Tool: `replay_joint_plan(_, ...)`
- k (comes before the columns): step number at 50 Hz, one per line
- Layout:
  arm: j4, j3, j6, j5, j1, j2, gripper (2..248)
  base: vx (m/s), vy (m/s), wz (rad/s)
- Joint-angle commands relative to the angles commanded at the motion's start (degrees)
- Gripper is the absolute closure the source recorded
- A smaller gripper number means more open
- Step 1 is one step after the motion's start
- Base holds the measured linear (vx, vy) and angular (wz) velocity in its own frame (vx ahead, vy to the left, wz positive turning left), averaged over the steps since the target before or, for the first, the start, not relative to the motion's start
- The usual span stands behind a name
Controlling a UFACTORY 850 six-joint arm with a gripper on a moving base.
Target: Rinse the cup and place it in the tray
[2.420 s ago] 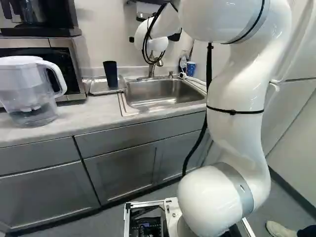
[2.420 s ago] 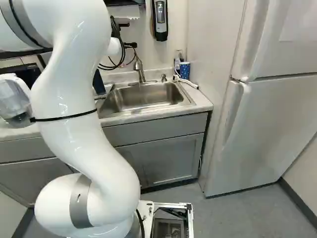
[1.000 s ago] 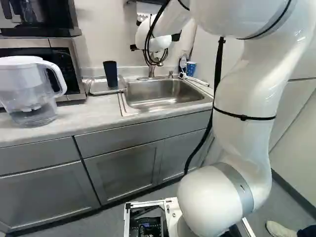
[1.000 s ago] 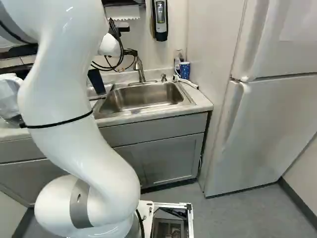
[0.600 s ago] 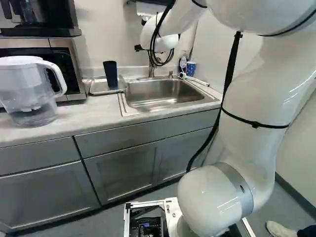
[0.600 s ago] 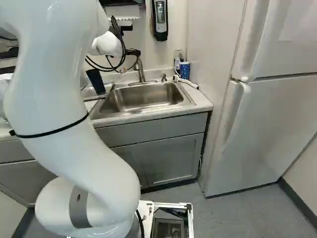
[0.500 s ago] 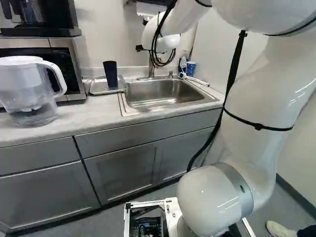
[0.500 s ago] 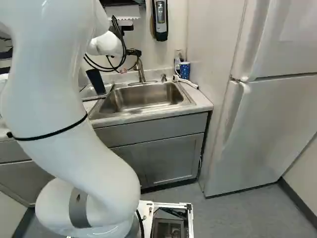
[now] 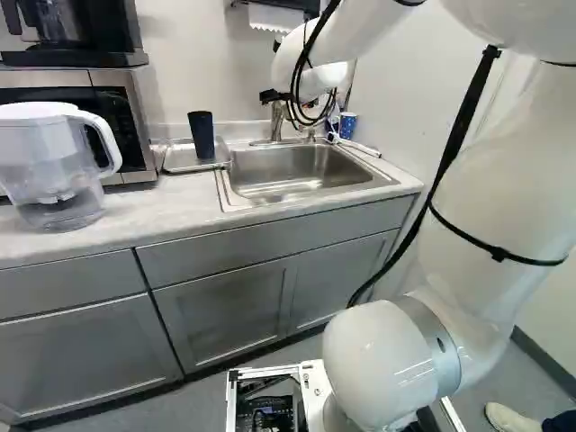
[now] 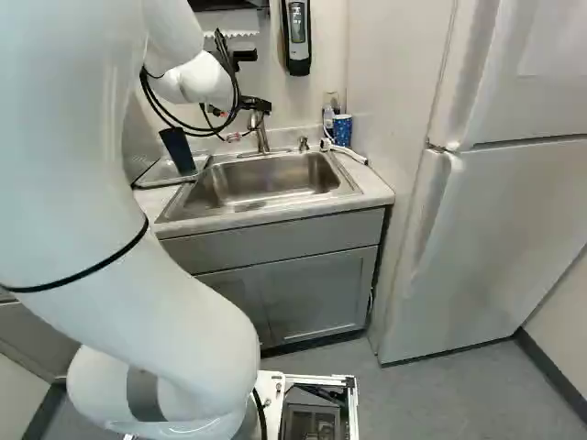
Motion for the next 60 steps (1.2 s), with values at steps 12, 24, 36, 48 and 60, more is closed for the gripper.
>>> replay_joint_plan(12, -0.64, 3.17, 0.0, -6.88, -1.26, 3.21, 3, 0.0, 0.0, 0.0)
replay_joint_plan(24, -1.45, 5.93, 0.0, -14.07, -2.32, 6.09, 3, 0.0, 0.0, 0.0)
replay_joint_plan(36, -2.27, 6.6, 0.0, -21.29, -2.7, 6.81, 3, 0.0, 0.0, 0.0)
replay_joint_plan(48, -3.1, 6.6, 0.0, -28.53, -2.7, 6.81, 3, 0.0, 0.0, 0.0)
replay_joint_plan(60, -3.44, 6.6, 0.0, -31.29, -2.7, 6.81, 3, 0.0, 0.0, 0.0)
